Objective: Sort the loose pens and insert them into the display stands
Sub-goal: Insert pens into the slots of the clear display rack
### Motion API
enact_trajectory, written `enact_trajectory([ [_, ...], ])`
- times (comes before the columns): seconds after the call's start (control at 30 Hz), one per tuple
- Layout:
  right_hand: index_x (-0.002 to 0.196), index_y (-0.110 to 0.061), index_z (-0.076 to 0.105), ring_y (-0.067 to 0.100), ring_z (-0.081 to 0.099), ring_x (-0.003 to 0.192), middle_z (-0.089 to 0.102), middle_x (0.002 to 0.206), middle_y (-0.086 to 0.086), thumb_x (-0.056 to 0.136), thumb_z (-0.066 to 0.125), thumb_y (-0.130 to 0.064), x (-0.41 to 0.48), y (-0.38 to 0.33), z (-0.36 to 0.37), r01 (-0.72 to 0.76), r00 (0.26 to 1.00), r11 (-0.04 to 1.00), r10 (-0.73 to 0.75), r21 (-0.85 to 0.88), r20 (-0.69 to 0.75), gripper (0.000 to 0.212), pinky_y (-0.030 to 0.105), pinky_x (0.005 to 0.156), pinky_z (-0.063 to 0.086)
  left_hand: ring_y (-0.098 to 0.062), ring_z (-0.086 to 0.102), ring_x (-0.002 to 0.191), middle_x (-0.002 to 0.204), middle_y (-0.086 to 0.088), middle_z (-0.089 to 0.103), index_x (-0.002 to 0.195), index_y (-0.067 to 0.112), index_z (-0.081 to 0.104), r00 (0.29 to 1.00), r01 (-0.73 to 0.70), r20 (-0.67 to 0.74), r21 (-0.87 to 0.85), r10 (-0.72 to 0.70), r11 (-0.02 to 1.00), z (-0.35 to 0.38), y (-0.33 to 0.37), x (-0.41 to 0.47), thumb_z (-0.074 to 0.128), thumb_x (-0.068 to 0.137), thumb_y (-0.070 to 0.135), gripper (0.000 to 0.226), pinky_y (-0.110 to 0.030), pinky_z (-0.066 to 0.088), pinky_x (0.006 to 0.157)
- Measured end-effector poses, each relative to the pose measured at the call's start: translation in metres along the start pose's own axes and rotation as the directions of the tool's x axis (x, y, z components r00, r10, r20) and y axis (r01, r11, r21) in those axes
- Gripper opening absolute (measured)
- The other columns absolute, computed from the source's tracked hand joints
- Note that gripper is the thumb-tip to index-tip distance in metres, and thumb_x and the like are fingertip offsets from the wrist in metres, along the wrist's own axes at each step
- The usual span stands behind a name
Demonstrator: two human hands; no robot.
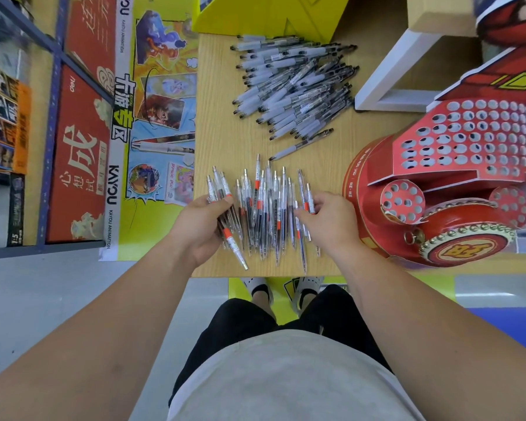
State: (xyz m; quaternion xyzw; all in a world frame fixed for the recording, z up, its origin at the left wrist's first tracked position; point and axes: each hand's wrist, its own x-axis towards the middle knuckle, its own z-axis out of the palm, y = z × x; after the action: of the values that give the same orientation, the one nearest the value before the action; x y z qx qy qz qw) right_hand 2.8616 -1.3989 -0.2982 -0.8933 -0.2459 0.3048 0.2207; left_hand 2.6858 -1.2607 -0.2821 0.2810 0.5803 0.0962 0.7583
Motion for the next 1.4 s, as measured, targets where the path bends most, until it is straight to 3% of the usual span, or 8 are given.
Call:
enact_trajectory([
  [0.13, 0.071, -0.022, 0.066, 0.02, 0.06, 0.058, 0.064, 0.063, -0.001, 0.087, 0.074, -0.028, 0.002, 0.006, -0.004, -0.045, 0.999, 0.998, 0.045, 0.039, 0.007, 0.019, 0.03, 0.051, 0.044, -0.022, 0.069, 0.066, 0.08, -0.014, 0.064, 0.112, -0.001, 0.051, 0.997, 0.013, 0.071, -0.083, -0.007, 0.996, -0.001, -0.001, 0.0, 0.057, 0.102, 0.009, 0.014, -0.035, 0.058, 0.058],
  [0.33, 0.057, -0.018, 0.048, 0.016, 0.041, 0.043, 0.045, 0.048, -0.003, 0.086, 0.072, -0.027, 0.005, 0.018, -0.009, -0.081, 0.997, 0.997, 0.081, -0.007, -0.014, 0.039, 0.028, 0.044, 0.032, -0.017, 0.055, 0.057, 0.079, -0.013, 0.059, 0.104, -0.002, 0.058, 0.994, 0.079, 0.091, -0.22, -0.061, 0.972, 0.01, -0.002, -0.001, 0.051, 0.102, 0.006, 0.01, -0.026, 0.047, 0.045],
  [0.53, 0.066, -0.017, 0.048, 0.021, 0.048, 0.054, 0.049, 0.06, -0.001, 0.093, 0.064, -0.031, 0.008, 0.012, -0.007, -0.015, 1.0, 0.974, 0.017, -0.225, 0.004, 0.035, 0.028, 0.047, 0.024, -0.015, 0.053, 0.057, 0.08, -0.008, 0.064, 0.112, 0.002, 0.056, 0.995, 0.048, 0.099, -0.143, -0.034, 0.989, 0.014, -0.003, 0.001, 0.055, 0.102, 0.009, 0.012, -0.025, 0.044, 0.042],
  [0.7, 0.1, -0.008, 0.063, 0.03, 0.057, 0.075, 0.066, 0.093, 0.011, 0.098, 0.056, -0.026, 0.012, 0.006, -0.003, 0.031, 0.999, 0.919, -0.033, -0.392, 0.001, 0.019, 0.03, 0.061, 0.036, -0.015, 0.05, 0.057, 0.087, -0.009, 0.062, 0.108, 0.007, 0.053, 0.994, 0.019, 0.111, -0.137, -0.004, 0.99, 0.014, -0.002, -0.006, 0.061, 0.099, 0.009, 0.012, -0.025, 0.04, 0.043],
  [0.97, 0.103, -0.006, 0.064, 0.035, 0.065, 0.09, 0.067, 0.099, 0.014, 0.098, 0.059, -0.026, 0.016, 0.004, -0.007, 0.059, 0.998, 0.902, -0.04, -0.428, 0.054, 0.021, 0.03, 0.066, 0.039, -0.013, 0.052, 0.059, 0.092, -0.007, 0.071, 0.12, 0.006, 0.05, 0.991, -0.057, 0.121, -0.06, 0.064, 0.997, 0.016, -0.003, -0.021, 0.062, 0.099, 0.009, 0.024, -0.023, 0.045, 0.047],
  [1.17, 0.089, -0.006, 0.062, 0.032, 0.067, 0.074, 0.065, 0.077, 0.01, 0.097, 0.062, -0.028, 0.008, -0.002, -0.018, -0.053, 0.995, 0.988, 0.066, -0.146, 0.081, 0.024, 0.039, 0.066, 0.055, -0.015, 0.057, 0.063, 0.105, -0.011, 0.071, 0.12, 0.007, 0.046, 0.986, -0.088, 0.137, -0.048, 0.094, 0.995, 0.02, 0.004, -0.033, 0.058, 0.1, 0.003, 0.024, -0.025, 0.046, 0.049],
  [1.3, 0.1, -0.002, 0.067, 0.031, 0.063, 0.074, 0.067, 0.084, 0.017, 0.095, 0.067, -0.029, -0.017, -0.029, -0.044, -0.084, 0.991, 0.968, 0.056, 0.237, 0.123, 0.028, 0.04, 0.069, 0.052, -0.017, 0.062, 0.067, 0.097, -0.012, 0.065, 0.115, 0.007, 0.054, 0.986, -0.056, 0.15, -0.091, 0.069, 0.994, 0.028, 0.006, -0.039, 0.058, 0.098, -0.001, 0.019, -0.028, 0.048, 0.051],
  [1.4, 0.11, -0.004, 0.065, 0.037, 0.066, 0.102, 0.069, 0.11, 0.022, 0.094, 0.069, -0.031, -0.041, -0.051, -0.063, -0.192, 0.959, 0.872, 0.068, 0.45, 0.277, 0.032, 0.053, 0.083, 0.057, -0.02, 0.062, 0.069, 0.097, -0.014, 0.06, 0.125, 0.003, 0.054, 0.979, 0.002, 0.204, -0.165, 0.032, 0.986, 0.042, 0.002, -0.044, 0.057, 0.096, -0.005, 0.03, -0.032, 0.053, 0.054],
])
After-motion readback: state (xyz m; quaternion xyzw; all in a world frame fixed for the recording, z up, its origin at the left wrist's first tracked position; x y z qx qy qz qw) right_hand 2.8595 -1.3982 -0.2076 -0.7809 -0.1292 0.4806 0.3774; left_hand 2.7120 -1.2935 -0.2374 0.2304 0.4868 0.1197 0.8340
